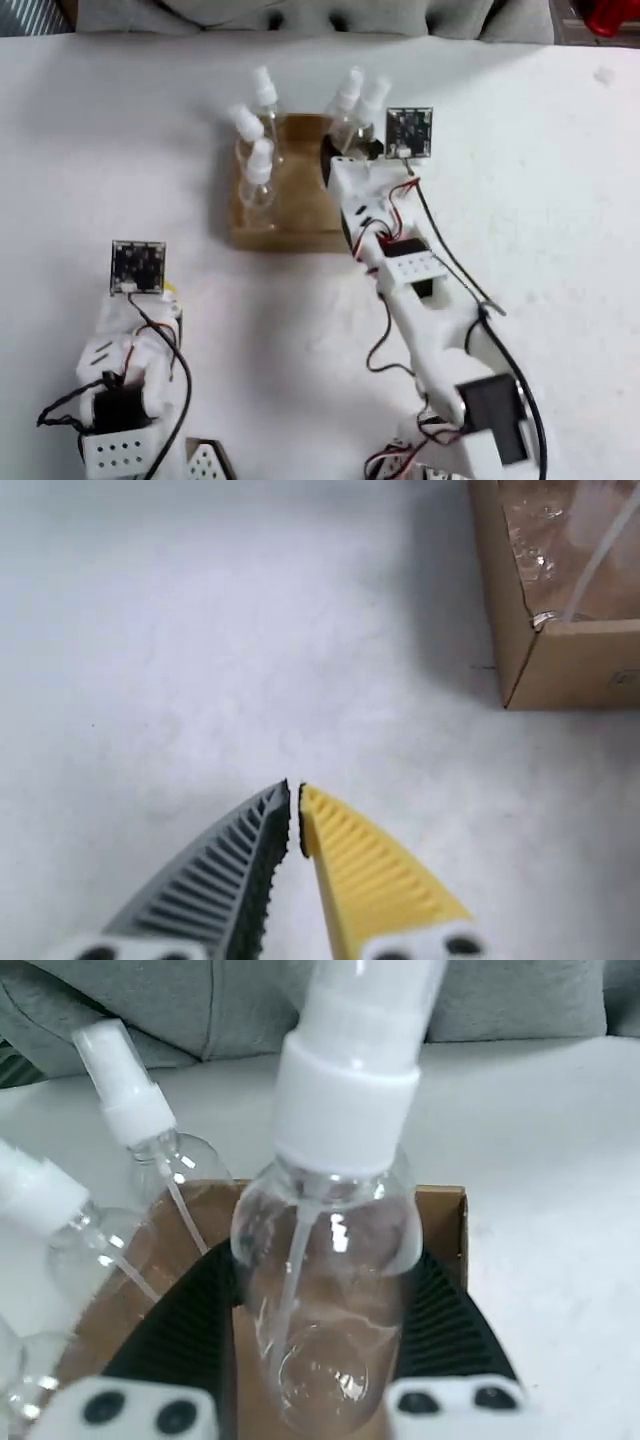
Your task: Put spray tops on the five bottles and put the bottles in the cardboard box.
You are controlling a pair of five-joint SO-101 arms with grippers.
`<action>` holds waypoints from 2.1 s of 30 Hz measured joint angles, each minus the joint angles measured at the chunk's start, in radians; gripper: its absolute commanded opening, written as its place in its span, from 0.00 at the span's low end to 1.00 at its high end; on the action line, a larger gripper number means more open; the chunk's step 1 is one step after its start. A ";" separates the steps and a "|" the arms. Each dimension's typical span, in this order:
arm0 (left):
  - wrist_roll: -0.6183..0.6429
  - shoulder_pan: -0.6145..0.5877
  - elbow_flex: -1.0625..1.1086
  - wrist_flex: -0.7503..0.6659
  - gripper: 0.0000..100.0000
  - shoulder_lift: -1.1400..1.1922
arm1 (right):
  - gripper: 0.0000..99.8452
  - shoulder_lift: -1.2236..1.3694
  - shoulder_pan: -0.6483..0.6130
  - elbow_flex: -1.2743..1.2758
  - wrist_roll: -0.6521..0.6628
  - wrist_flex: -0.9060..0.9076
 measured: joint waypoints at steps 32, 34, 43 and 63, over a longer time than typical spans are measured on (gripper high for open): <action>-0.002 0.000 0.000 0.000 0.02 0.000 | 0.02 0.256 -0.049 0.051 0.124 -0.290; -0.002 0.000 0.000 0.000 0.02 0.000 | 0.02 0.256 -0.051 0.052 0.124 -0.296; -0.002 0.000 0.000 0.000 0.02 0.000 | 0.02 0.256 -0.049 0.052 0.124 -0.296; -0.002 0.000 0.000 0.000 0.02 0.000 | 0.02 0.256 -0.072 0.054 0.166 -0.270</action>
